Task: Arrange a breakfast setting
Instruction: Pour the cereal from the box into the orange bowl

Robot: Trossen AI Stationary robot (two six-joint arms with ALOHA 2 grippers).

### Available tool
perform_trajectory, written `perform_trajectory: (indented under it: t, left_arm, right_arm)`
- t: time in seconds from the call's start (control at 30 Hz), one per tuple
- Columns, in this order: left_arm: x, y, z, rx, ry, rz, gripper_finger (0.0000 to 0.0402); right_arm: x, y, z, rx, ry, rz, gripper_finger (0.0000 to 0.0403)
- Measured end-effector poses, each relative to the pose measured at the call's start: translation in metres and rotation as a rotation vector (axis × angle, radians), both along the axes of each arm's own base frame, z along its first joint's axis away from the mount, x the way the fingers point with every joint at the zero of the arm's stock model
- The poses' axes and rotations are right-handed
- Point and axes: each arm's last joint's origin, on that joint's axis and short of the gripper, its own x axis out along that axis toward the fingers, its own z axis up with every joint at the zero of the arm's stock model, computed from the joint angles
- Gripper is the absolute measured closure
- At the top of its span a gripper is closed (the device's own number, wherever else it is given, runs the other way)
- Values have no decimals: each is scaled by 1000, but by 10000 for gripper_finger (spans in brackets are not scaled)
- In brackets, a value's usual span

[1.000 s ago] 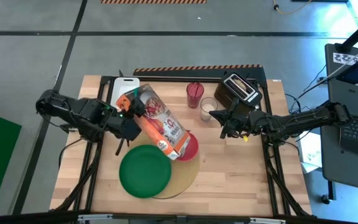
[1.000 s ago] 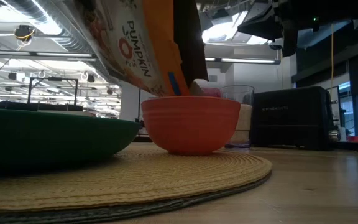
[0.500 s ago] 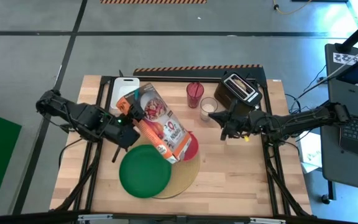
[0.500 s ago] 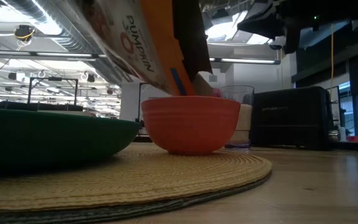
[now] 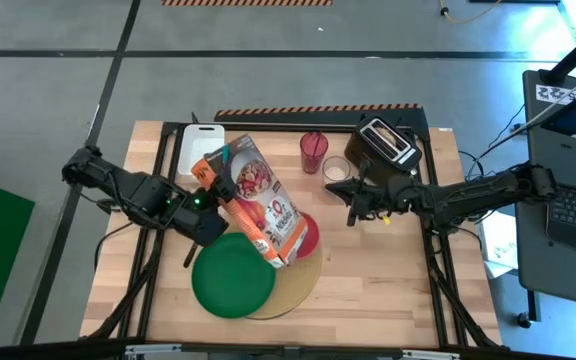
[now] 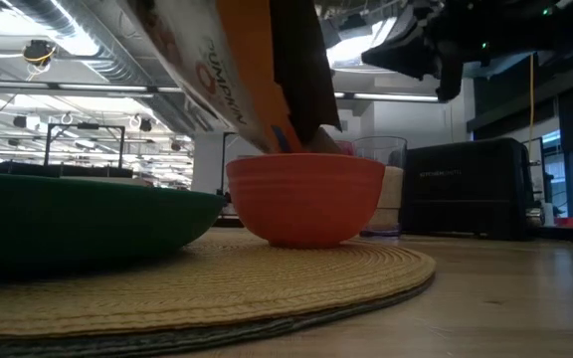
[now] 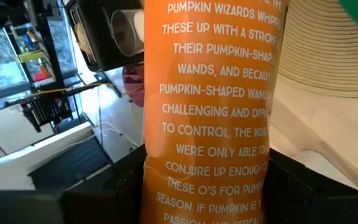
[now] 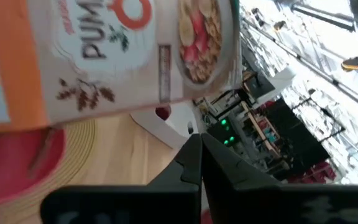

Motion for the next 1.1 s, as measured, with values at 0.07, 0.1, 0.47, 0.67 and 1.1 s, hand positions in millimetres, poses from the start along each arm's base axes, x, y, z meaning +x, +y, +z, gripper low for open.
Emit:
perform_trajectory:
  t: [0.07,0.1,0.47,0.67,1.1]
  left_arm:
    - [-1,-1,0,4,4,-8,170]
    - [-2,-2,0,4,3,-11,170]
    - [-6,-3,-2,-69,-43,92,170]
    - [-6,-4,-3,-93,-22,76,170]
    - [-6,-2,-2,14,4,42,170]
  right_arm:
    - [1,-4,0,19,-6,-1,397]
    - [1,-5,0,24,-7,0,397]
    - [1,-8,0,43,-12,3,397]
    - [1,-8,0,49,-13,2,397]
    - [1,-8,-1,51,-9,2,397]
